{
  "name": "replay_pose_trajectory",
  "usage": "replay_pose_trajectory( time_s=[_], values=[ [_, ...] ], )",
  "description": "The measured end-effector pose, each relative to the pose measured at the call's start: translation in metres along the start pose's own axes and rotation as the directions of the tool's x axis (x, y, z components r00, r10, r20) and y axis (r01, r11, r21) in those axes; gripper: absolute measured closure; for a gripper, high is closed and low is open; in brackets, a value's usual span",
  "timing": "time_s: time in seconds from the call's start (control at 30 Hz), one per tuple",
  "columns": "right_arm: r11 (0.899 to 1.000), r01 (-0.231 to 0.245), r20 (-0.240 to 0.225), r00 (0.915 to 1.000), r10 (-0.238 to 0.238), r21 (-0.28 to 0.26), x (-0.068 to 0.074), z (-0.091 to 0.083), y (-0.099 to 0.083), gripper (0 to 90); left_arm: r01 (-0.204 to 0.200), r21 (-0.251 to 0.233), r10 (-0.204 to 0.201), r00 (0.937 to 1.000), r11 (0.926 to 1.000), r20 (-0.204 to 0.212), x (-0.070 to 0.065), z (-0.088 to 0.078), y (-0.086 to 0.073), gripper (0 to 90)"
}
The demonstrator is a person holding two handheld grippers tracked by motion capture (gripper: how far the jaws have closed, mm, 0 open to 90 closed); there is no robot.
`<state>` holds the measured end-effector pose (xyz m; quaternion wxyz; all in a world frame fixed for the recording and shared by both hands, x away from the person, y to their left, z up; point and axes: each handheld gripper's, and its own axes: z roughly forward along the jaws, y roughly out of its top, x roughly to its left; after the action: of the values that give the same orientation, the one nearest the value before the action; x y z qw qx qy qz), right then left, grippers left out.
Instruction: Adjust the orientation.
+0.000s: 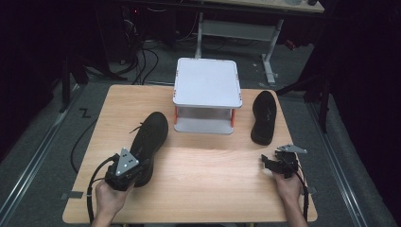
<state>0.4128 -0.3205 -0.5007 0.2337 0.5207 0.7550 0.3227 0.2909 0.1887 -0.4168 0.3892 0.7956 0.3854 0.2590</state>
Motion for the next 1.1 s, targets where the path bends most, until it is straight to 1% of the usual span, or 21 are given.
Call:
replay_pose_trajectory(
  time_s=[0.03, 0.2, 0.27, 0.3, 0.37, 0.53, 0.6, 0.67, 0.73, 0.8, 0.87, 0.9, 0.97, 1.1],
  values=[
    [1.000, 0.000, 0.000, 1.0000, 0.000, 0.000, 0.000, 0.000, 0.000, 34.8, -0.002, -0.003, 0.002, 1.0000, 1.0000, 0.008, -0.004, 0.002, 0.001, 86.6],
    [1.000, 0.000, 0.001, 1.0000, 0.000, -0.001, 0.000, 0.000, 0.000, 35.9, -0.047, -0.005, 0.047, 0.9975, 0.9989, 0.053, -0.019, 0.018, 0.012, 86.6],
    [1.000, -0.004, 0.002, 1.0000, 0.004, -0.002, 0.000, 0.000, 0.000, 38.5, -0.070, -0.005, 0.070, 0.9955, 0.9976, 0.065, -0.025, 0.026, 0.018, 86.6],
    [1.000, -0.005, 0.002, 1.0000, 0.005, -0.004, 0.000, -0.001, 0.000, 39.9, -0.071, -0.011, 0.072, 0.9947, 0.9974, 0.074, -0.028, 0.030, 0.021, 86.6],
    [1.000, -0.006, 0.005, 1.0000, 0.006, -0.008, 0.000, -0.001, 0.000, 44.3, -0.090, -0.015, 0.091, 0.9921, 0.9958, 0.086, -0.033, 0.039, 0.027, 86.6],
    [1.000, -0.005, 0.008, 1.0000, 0.005, -0.015, 0.001, -0.002, -0.001, 54.6, -0.132, -0.019, 0.134, 0.9869, 0.9910, 0.091, -0.042, 0.065, 0.045, 86.5],
    [1.000, -0.008, 0.004, 1.0000, 0.008, -0.019, 0.002, -0.002, -0.001, 62.4, -0.135, -0.021, 0.136, 0.9867, 0.9907, 0.089, -0.044, 0.074, 0.050, 86.5],
    [1.000, -0.002, 0.005, 1.0000, 0.002, -0.015, 0.003, -0.003, 0.000, 68.1, -0.137, -0.019, 0.138, 0.9869, 0.9904, 0.084, -0.045, 0.085, 0.055, 86.5],
    [1.000, -0.006, -0.029, 0.9996, 0.005, -0.023, 0.006, -0.004, 0.002, 73.2, -0.136, -0.018, 0.137, 0.9872, 0.9906, 0.082, -0.046, 0.095, 0.061, 86.5],
    [0.999, 0.024, -0.055, 0.9981, -0.027, -0.048, 0.011, -0.008, 0.007, 77.8, -0.140, -0.019, 0.141, 0.9869, 0.9900, 0.079, -0.047, 0.105, 0.067, 86.5],
    [0.995, 0.056, -0.084, 0.9944, -0.063, -0.087, 0.017, -0.014, 0.016, 81.0, -0.148, -0.016, 0.148, 0.9864, 0.9889, 0.071, -0.048, 0.115, 0.073, 86.5],
    [0.992, 0.072, -0.096, 0.9920, -0.082, -0.103, 0.020, -0.016, 0.021, 81.9, -0.148, -0.014, 0.148, 0.9864, 0.9889, 0.071, -0.048, 0.119, 0.076, 86.5],
    [0.988, 0.079, -0.134, 0.9862, -0.097, -0.131, 0.026, -0.020, 0.033, 83.0, -0.144, -0.012, 0.144, 0.9874, 0.9896, 0.066, -0.049, 0.127, 0.081, 86.4],
    [0.979, 0.102, -0.181, 0.9742, -0.134, -0.177, 0.038, -0.025, 0.058, 83.8, -0.139, 0.003, 0.139, 0.9893, 0.9903, 0.045, -0.048, 0.142, 0.088, 86.4]
  ],
)
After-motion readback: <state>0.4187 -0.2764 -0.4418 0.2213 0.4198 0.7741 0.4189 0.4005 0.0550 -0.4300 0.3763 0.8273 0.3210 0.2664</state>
